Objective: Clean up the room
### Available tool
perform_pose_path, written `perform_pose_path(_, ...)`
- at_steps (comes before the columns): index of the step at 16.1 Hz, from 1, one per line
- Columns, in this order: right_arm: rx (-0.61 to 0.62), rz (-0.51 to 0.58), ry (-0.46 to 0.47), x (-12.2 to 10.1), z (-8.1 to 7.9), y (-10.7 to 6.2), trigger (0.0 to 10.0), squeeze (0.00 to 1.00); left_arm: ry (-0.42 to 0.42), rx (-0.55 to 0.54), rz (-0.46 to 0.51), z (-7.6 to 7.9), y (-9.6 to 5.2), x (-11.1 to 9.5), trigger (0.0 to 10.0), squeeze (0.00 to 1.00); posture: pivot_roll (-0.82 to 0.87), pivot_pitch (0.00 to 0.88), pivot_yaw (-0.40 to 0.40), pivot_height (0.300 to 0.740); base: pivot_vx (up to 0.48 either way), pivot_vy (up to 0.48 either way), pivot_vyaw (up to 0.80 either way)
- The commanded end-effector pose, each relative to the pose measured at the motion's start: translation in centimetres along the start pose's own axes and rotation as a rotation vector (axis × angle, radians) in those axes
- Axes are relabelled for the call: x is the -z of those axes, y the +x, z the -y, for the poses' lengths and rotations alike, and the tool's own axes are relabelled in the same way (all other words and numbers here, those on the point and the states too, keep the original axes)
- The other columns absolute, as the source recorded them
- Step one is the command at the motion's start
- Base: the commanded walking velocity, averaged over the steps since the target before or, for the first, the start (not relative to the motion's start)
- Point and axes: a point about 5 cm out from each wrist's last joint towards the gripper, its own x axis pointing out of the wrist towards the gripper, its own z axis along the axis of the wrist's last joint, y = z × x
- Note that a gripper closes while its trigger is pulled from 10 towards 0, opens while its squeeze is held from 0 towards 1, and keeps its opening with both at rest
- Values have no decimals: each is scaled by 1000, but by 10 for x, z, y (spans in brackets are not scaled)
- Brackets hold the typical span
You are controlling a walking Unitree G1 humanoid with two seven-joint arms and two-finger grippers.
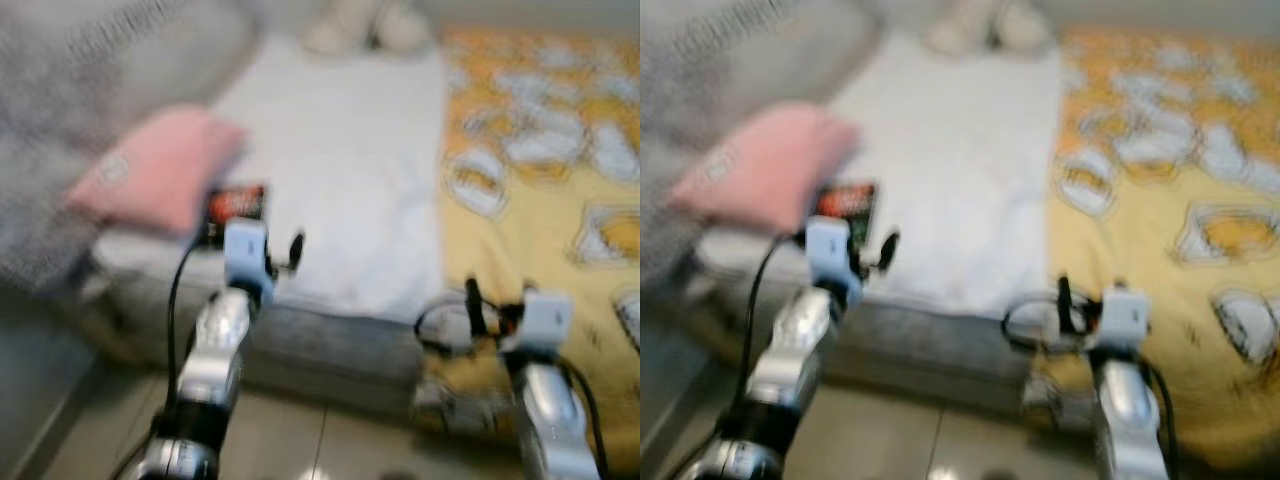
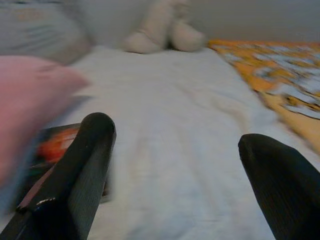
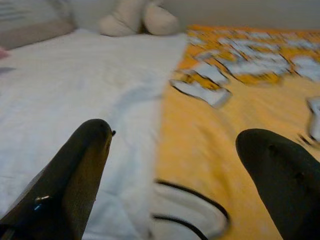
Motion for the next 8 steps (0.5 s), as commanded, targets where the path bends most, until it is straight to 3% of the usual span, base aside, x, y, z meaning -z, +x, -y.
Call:
perform_pose_path(1, -20, 10, 16, -2, -8, 2, 10000, 133, 11, -48, -34, -14, -4, 6, 10000, 0, -98, 0, 45, 730, 0, 0, 538)
perform_pose_path(5, -28, 7, 15, -1, -8, 0, 10000, 137, 7, -39, -36, -12, -4, 5, 10000, 0, -94, 0, 39, 730, 0, 0, 538)
perform_pose_path(8, -30, 2, 15, 0, -9, -1, 10000, 141, 7, -32, -46, -10, -5, 7, 10000, 0, -91, 0, 40, 730, 0, -432, 533)
